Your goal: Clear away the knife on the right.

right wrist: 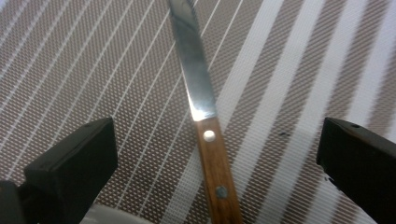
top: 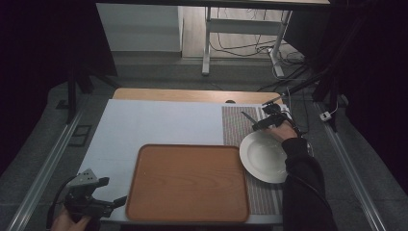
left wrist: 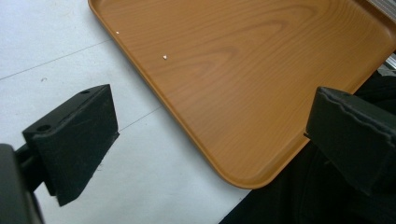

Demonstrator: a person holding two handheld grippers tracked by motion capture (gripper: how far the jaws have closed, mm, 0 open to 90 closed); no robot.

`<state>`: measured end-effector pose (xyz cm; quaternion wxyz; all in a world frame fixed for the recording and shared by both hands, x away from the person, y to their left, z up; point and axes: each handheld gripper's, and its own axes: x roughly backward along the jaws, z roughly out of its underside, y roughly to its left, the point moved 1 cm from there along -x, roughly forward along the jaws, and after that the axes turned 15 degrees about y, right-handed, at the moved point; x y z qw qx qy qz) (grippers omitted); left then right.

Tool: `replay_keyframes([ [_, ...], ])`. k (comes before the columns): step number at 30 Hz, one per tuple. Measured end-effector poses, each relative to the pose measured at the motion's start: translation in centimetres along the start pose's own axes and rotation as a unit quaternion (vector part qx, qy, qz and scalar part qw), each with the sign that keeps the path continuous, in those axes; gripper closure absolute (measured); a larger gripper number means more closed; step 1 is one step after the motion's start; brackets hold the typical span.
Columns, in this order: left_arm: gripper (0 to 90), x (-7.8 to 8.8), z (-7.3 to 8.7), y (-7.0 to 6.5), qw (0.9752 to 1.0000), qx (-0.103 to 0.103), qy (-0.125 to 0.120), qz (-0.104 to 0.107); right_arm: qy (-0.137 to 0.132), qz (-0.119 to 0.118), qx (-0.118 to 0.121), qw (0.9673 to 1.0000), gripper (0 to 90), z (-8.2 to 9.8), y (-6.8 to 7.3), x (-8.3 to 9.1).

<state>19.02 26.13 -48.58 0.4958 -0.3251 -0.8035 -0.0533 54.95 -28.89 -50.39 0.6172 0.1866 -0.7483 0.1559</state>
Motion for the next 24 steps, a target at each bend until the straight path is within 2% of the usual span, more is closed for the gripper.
replay_keyframes([
  [3, 2.3, 0.0, 0.0, 0.0, 1.0, 0.0, 0.0, 0.0, 0.006, 0.008, 0.001, 0.9999, 12.5, 0.0, -0.3, -0.6],
  [5, 2.3, 0.0, 0.0, 0.0, 1.0, 0.0, 0.0, 0.0, 0.001, 0.021, 0.003, 0.9998, 21.3, 0.1, -0.5, -0.5],
  [7, 2.3, 0.0, 0.0, 0.0, 1.0, 0.0, 0.0, 0.0, -0.005, 0.022, 0.004, 0.9997, 31.7, 0.2, -0.7, -0.2],
  [12, 2.3, 0.0, 0.0, 0.0, 1.0, 0.0, 0.0, 0.0, -0.009, 0.015, 0.038, 0.9991, 65.0, 0.4, -0.7, 0.2],
  [14, 2.3, 0.0, 0.0, 0.0, 1.0, 0.0, 0.0, 0.0, -0.009, 0.01, 0.045, 0.9989, 73.3, 0.4, -0.5, 0.2],
  [16, 2.3, 0.0, 0.0, 0.0, 1.0, 0.0, 0.0, 0.0, -0.005, 0.011, 0.053, 0.9985, 77.4, 0.4, -0.3, 0.3],
  [24, 2.3, 0.0, 0.0, 0.0, 1.0, 0.0, 0.0, -0.001, -0.002, 0.015, 0.056, 0.9983, 78.0, 0.4, -0.6, 0.5],
])
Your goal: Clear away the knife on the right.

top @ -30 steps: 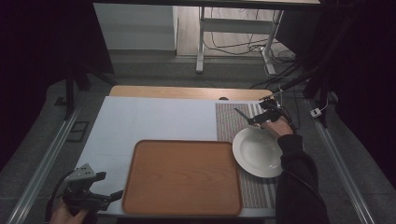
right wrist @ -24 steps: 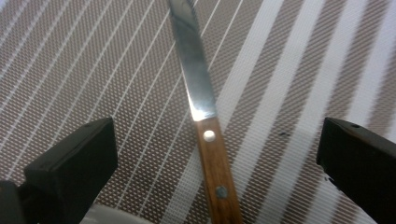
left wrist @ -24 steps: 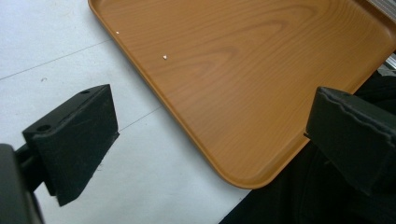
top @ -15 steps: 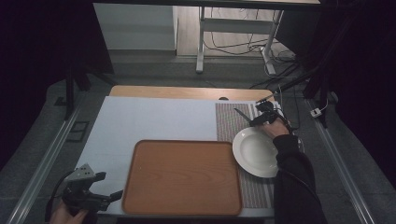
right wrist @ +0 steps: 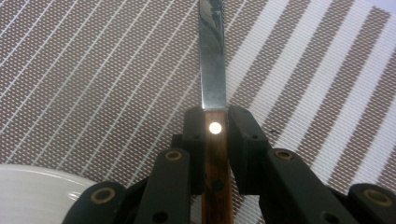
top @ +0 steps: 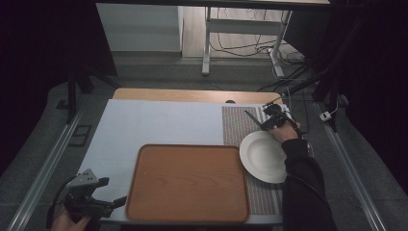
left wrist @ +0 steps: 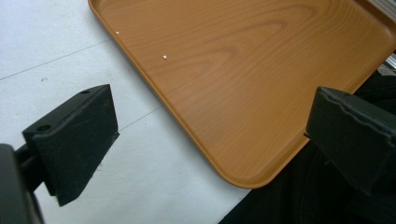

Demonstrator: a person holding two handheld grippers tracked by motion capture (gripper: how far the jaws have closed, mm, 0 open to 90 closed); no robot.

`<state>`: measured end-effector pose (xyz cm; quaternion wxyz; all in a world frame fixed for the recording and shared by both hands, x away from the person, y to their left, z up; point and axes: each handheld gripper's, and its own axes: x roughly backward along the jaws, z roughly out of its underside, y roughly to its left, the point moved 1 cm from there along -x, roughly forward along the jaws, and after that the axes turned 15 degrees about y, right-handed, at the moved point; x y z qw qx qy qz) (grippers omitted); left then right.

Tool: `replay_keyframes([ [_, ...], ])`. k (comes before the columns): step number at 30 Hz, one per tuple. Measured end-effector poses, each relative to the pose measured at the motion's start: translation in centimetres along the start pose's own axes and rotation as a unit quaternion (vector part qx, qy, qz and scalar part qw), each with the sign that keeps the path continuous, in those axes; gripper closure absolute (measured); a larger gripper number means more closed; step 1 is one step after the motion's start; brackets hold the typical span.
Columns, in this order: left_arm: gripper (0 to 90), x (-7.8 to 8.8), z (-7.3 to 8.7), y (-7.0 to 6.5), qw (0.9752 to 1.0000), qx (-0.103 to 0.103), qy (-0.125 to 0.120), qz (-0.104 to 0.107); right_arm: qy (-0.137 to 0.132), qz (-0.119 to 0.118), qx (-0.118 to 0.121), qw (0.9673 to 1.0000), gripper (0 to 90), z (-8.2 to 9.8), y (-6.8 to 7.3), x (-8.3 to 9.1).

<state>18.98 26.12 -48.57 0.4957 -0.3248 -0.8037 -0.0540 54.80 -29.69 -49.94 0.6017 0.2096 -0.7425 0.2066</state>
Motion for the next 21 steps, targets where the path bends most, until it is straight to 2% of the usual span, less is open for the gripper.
replay_keyframes([
  [6, 2.3, 0.0, 0.0, 0.0, 1.0, -0.001, 0.0, -0.001, -0.016, 0.006, -0.003, 0.9999, 78.0, 0.8, -1.0, 0.8],
  [17, 2.3, 0.0, 0.0, 0.0, 1.0, -0.001, 0.001, -0.001, -0.046, 0.001, -0.056, 0.9974, 78.1, 3.0, -3.8, 2.8],
  [21, 2.3, 0.0, 0.0, -0.1, 1.0, -0.001, 0.001, -0.003, -0.053, -0.002, -0.068, 0.9963, 78.1, 3.8, -4.3, 3.5],
])
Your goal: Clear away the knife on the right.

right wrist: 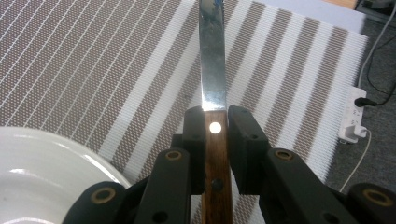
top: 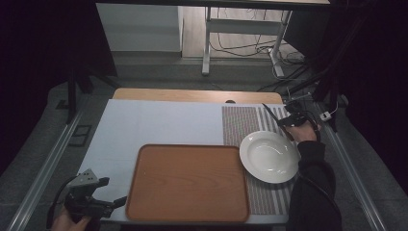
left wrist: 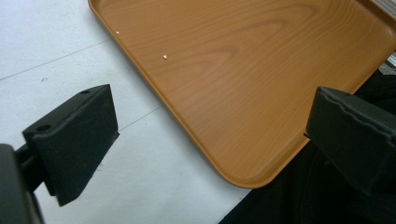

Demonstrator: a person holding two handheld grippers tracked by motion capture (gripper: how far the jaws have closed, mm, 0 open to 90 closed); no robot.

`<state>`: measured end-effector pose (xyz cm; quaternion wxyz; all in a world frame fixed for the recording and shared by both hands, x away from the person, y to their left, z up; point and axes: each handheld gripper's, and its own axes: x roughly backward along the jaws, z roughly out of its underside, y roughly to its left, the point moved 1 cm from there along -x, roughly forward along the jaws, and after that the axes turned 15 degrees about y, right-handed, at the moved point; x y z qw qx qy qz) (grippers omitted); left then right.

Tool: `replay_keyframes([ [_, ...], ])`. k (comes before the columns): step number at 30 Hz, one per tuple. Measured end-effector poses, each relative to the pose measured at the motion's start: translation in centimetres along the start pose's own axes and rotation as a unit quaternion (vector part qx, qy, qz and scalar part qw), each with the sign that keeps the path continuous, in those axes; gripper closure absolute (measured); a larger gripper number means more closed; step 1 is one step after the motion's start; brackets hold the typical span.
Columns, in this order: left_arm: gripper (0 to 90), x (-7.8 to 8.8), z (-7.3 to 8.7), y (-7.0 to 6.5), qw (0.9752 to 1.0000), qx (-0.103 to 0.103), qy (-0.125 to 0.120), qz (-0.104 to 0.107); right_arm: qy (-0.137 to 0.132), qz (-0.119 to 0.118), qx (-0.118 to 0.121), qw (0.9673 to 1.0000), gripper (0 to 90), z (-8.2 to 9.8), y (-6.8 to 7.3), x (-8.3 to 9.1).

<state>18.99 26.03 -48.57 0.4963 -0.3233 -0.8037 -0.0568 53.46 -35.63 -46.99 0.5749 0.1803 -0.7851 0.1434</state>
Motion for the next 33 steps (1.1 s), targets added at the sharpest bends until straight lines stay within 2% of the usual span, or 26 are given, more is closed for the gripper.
replay_keyframes([
  [7, 2.3, 0.0, 0.0, 0.0, 1.0, -0.001, 0.0, 0.0, -0.012, -0.002, 0.001, 0.9999, 78.0, 0.7, 0.3, 1.4],
  [11, 2.3, 0.0, 0.0, 0.0, 1.0, 0.0, -0.001, 0.0, -0.016, -0.009, 0.002, 0.9998, 78.1, 1.0, 1.2, 1.9],
  [19, 2.3, 0.0, 0.0, 0.0, 1.0, -0.001, -0.001, 0.002, -0.015, -0.019, 0.022, 0.9995, 78.0, 1.6, 3.8, 2.3],
  [33, 2.3, 0.0, 0.0, 0.0, 1.0, -0.001, -0.001, 0.002, -0.012, -0.034, 0.077, 0.9964, 78.0, 3.2, 9.1, 2.5],
])
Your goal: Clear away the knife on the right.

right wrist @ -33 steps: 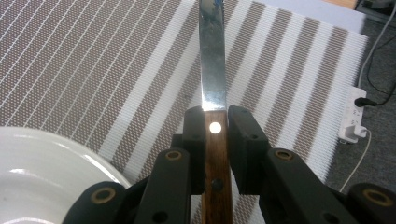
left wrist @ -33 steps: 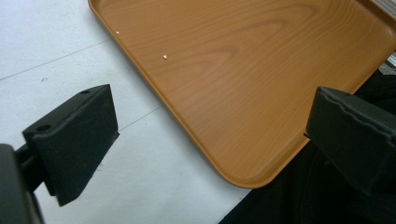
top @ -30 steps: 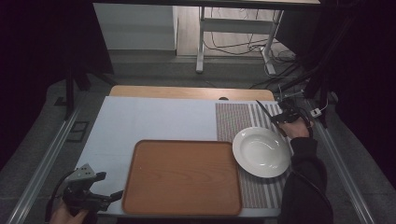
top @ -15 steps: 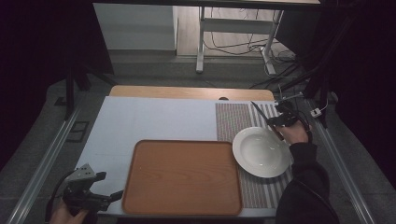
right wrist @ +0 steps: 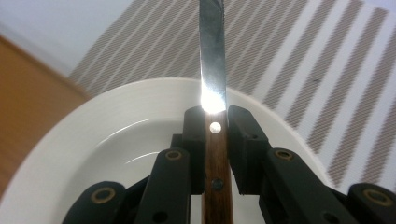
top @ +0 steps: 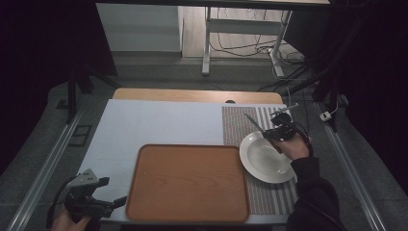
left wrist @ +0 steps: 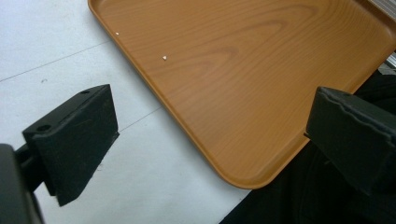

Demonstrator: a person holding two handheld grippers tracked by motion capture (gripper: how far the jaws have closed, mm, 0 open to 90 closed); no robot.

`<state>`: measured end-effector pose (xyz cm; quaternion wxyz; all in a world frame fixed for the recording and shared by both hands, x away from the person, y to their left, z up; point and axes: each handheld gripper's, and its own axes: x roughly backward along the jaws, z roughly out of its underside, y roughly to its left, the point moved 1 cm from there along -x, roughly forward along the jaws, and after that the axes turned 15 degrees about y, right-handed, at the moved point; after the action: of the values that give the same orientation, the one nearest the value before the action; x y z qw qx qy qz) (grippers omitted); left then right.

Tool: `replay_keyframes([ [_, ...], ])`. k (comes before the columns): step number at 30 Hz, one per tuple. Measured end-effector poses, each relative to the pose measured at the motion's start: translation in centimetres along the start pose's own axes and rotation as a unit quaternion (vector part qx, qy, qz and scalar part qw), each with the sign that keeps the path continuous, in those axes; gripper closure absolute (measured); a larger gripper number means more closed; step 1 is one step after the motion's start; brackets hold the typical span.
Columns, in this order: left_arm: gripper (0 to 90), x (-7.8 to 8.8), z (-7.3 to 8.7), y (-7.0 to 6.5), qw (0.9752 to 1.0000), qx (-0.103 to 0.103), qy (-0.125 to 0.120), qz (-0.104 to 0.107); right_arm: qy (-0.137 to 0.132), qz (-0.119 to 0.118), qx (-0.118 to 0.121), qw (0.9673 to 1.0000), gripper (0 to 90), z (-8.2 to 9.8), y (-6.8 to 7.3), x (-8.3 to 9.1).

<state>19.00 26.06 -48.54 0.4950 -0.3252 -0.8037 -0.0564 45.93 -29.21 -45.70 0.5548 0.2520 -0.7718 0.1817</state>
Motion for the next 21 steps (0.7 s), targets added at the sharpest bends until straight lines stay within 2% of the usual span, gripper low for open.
replay_keyframes([
  [12, 2.3, 0.0, 0.0, 0.0, 1.0, -0.001, 0.001, -0.002, 0.001, -0.024, 0.05, 0.9985, 78.0, 1.1, 5.1, 0.1],
  [21, 2.3, 0.0, 0.0, 0.0, 1.0, 0.0, 0.0, -0.002, 0.003, -0.044, 0.097, 0.9943, 78.0, 2.4, 9.4, 0.4],
])
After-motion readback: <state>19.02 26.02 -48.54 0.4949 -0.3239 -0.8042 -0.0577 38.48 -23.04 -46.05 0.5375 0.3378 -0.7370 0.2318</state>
